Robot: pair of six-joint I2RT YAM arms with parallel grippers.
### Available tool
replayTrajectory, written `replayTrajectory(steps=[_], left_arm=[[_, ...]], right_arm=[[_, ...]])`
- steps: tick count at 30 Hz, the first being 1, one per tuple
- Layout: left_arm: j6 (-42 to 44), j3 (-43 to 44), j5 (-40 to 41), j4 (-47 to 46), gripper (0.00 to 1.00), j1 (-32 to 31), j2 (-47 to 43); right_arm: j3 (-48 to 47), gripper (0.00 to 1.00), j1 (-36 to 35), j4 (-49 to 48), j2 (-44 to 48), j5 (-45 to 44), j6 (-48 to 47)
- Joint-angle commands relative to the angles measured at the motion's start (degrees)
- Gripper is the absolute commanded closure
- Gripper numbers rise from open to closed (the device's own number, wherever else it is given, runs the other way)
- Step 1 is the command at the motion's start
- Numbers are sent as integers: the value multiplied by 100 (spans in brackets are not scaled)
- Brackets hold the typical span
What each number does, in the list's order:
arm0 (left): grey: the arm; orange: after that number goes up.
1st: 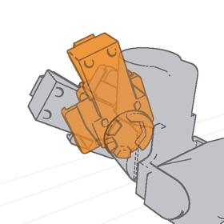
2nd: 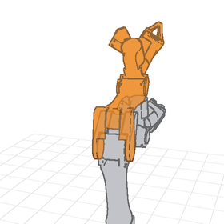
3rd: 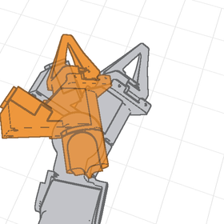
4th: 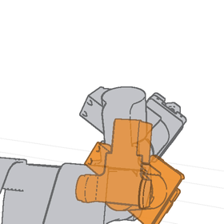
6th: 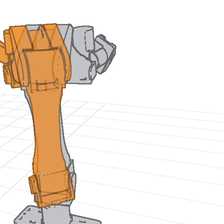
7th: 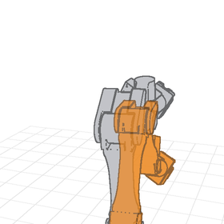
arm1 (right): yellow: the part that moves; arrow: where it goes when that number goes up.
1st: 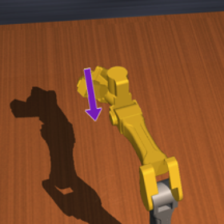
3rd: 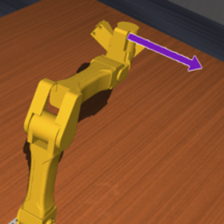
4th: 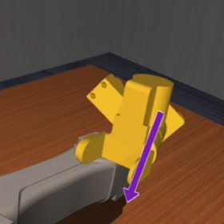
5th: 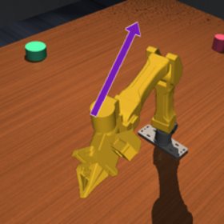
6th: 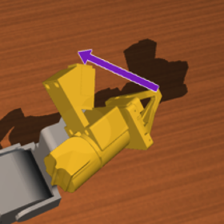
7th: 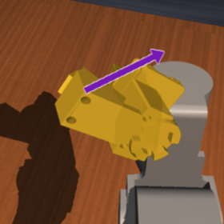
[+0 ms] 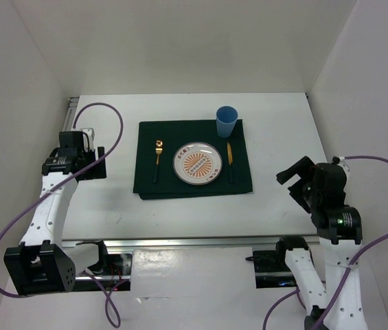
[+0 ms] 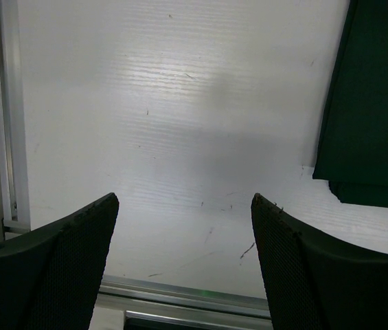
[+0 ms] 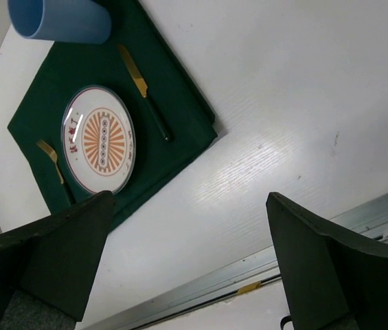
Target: Set the dinner table for one person
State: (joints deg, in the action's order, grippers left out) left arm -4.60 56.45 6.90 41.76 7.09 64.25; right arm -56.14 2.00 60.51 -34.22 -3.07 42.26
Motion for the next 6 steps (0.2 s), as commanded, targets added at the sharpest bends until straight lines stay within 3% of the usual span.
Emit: replayTrajectory(steps=[1, 6], left_arm=[[47, -37, -101, -89, 16, 38, -132], [47, -37, -101, -89, 16, 38, -132]], right_arm=[[-169, 0, -15, 242, 73, -308, 274], [-292, 0, -15, 470, -50, -414, 327]])
